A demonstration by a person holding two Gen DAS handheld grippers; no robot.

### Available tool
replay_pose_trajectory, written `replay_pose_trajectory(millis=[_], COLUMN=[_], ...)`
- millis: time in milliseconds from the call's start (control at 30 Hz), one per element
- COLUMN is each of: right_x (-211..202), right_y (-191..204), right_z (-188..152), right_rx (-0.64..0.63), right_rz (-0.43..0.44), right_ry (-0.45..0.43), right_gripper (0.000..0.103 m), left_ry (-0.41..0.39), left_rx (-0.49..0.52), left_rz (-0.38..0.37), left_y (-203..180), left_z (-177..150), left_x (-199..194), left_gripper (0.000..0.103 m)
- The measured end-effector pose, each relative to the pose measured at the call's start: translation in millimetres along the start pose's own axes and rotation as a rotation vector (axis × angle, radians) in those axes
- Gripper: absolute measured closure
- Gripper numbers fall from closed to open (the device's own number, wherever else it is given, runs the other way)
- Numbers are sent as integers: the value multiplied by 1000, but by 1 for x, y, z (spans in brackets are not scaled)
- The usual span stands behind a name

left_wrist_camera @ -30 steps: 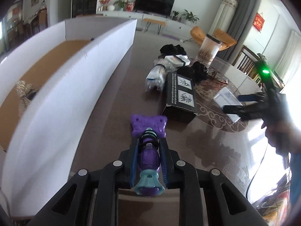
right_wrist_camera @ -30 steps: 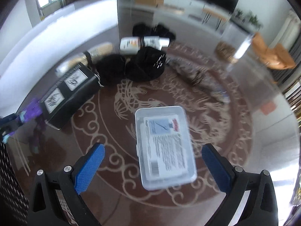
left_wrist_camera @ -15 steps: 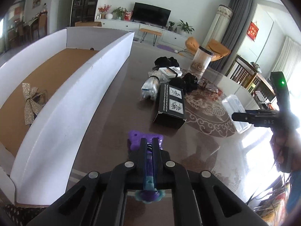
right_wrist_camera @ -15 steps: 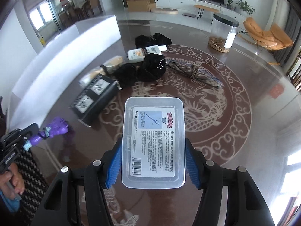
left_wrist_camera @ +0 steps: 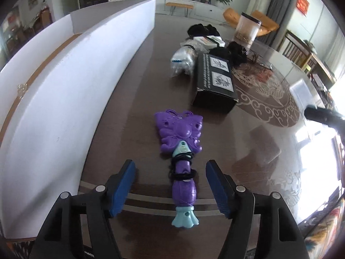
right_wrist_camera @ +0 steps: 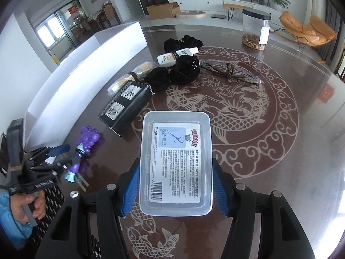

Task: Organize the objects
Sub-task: 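Carry the toy and clear box into the bin and open both tools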

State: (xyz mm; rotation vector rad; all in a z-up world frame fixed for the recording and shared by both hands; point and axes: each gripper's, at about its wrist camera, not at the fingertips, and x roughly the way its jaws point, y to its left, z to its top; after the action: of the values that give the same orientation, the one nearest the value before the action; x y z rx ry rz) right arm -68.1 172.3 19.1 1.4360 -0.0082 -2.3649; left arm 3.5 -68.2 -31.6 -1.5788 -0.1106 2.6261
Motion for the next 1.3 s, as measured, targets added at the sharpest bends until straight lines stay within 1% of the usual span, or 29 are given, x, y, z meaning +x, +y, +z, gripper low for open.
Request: replay_pose_trajectory(millis=[33,67,100,133,167,200,300,400,533,567,633,700,800,867,900,967,1000,1033,1067,1100,1133,1167,1200,1267,1300], right_x=[-1,-2,-2,-3,-3,-4,-9,-20,-36,-41,-46,-48,-39,-24,-15,6,16,26,41,51,61,71,77,78,74], right_y=[0,1,2,4,5,7,16,30,65,79,114,145,204,244,261,294,307,321,334,343,351,358,362,359,353], right_z=[0,1,2,3,4,5,10,16,37,47,67,85,111,123,126,128,126,123,121,118,115,112,110,105,103], right_rx=[3,4,3,2,2,1,-13,-40,-83,-101,-140,-171,-235,-272,-286,-315,-329,-346,-361,-369,-378,-387,-391,-395,-395], right_rz=[6,10,12,16,19,22,25,22,62,83,135,187,259,306,325,356,363,367,372,375,380,387,385,379,375], right_ry=[-3,-7,-11,-15,-18,-21,-40,-73,-135,-158,-197,-220,-231,-203,-181,-130,-110,-87,-59,-34,-4,30,47,40,22], right_gripper=[42,42,42,42,42,42,42,42,42,42,42,42,42,42,42,42,42,42,42,41,37,32,27,25,23], left_ry=[12,39,50,36,23,24,-40,-155,-275,-310,-355,-386,-381,-348,-339,-299,-273,-257,-218,-201,-183,-180,-183,-224,-240], left_rx=[11,27,45,75,105,111,80,15,-61,-79,-116,-163,-246,-283,-292,-314,-326,-333,-346,-353,-361,-364,-366,-361,-355], left_rz=[-3,2,17,43,46,32,-7,-66,-101,-88,-56,1,77,146,164,199,205,211,236,250,265,269,272,284,283], left_y=[-3,-4,-7,-11,-17,-18,-13,1,29,40,64,97,155,191,202,230,242,248,257,260,266,268,268,262,257], left_z=[1,1,2,2,2,3,1,2,11,16,24,33,42,47,45,48,49,49,50,50,51,50,46,41,38], left_x=[4,9,13,14,14,16,7,-31,-83,-99,-122,-139,-148,-145,-145,-134,-127,-122,-112,-107,-98,-95,-97,-101,-104], left_gripper=[36,42,46,72,83,83,85,85,85,85,85,85,85,85,85,85,85,84,83,82,77,66,60,43,40])
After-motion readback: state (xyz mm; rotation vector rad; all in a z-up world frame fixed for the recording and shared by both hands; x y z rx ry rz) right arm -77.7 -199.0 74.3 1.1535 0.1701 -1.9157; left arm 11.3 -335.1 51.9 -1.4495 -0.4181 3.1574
